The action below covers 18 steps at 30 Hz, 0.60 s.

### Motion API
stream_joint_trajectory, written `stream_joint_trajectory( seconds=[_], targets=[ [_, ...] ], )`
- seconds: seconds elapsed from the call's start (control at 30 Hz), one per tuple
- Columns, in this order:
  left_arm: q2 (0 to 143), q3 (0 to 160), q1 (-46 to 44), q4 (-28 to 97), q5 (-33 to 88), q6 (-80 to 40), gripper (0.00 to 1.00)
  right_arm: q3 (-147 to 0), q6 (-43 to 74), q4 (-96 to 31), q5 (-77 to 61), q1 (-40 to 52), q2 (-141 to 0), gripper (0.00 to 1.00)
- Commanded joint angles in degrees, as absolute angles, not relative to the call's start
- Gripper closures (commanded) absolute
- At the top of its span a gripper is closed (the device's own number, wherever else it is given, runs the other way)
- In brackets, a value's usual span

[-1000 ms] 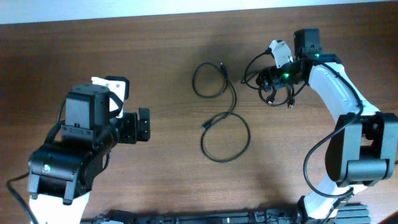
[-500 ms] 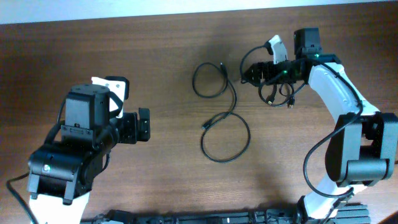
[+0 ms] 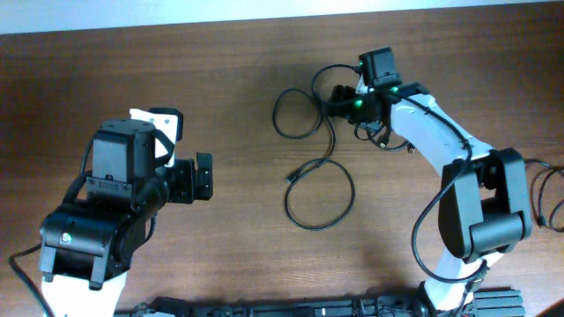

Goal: Untangle cables

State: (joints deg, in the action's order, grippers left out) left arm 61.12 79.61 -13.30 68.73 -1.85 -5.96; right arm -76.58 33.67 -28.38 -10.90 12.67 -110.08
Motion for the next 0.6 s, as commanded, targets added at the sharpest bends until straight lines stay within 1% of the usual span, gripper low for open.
stream_joint_trajectory(
  seconds=[0.0, 0.07, 0.1, 0.23, 0.33, 0.47, 0.5, 0.53, 0.57],
  targets=[
    [61.06, 80.68, -12.95, 68.64, -1.21, -5.06, 0.01, -76.27, 37.17, -27.11, 3.27, 15.14, -110.43, 0.40],
    [61.06, 80.68, -12.95, 68.64, -1.21, -5.06, 0.01, -76.27, 37.17, -25.28, 5.26, 15.84, -110.43, 0.50],
    [61.06, 80.68, -12.95, 68.64, -1.21, -5.06, 0.01, -76.27, 37.19, -24.18, 5.23, 15.90, -110.43, 0.56],
    [61.06, 80.68, -12.95, 68.64, -1.21, -5.06, 0.01, -76.27, 37.17, -22.85, 9.15, 15.90, -110.76, 0.69],
    [61.06, 80.68, -12.95, 68.64, -1.21, -5.06, 0.01, -76.27, 37.17, -22.65, 11.66, 15.88, -111.85, 0.72],
    [61.06, 80.68, -12.95, 68.64, -1.21, -5.06, 0.01, -76.27, 37.19, -21.21, 11.86, 15.68, -114.04, 0.74],
    [61.06, 80.68, -12.95, 68.64, -1.21, -5.06, 0.01, -76.27, 37.17, -20.45, 11.88, 15.68, -114.83, 0.80],
    [61.06, 80.68, -12.95, 68.64, -1.21, -5.06, 0.01, -76.27, 37.19, -19.92, 11.86, 15.68, -115.31, 0.91],
    [61.06, 80.68, -12.95, 68.64, -1.21, -5.06, 0.01, -76.27, 37.17, -19.57, 11.86, 15.68, -115.48, 0.96]
  ],
)
